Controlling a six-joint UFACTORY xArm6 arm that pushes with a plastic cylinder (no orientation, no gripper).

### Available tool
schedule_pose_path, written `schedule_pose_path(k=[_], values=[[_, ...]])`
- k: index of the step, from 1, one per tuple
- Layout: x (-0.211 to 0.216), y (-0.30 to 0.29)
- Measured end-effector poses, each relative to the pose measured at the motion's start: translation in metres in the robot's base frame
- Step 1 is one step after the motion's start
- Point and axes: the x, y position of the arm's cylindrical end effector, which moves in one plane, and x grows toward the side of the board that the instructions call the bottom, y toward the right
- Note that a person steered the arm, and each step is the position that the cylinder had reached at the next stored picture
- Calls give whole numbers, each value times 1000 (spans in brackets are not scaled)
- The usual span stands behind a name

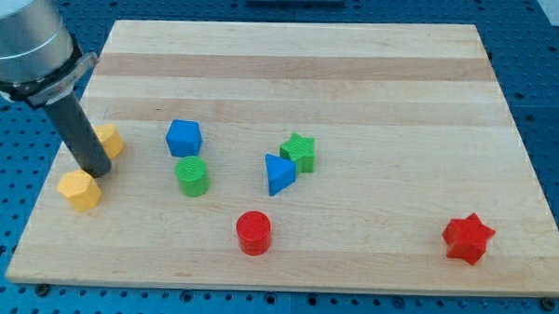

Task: Slide the yellow hexagon to the bottom left side of the board

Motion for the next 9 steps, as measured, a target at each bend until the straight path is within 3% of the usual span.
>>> schedule_pose_path(k=[4,9], values=[[6,-18],[55,-18]])
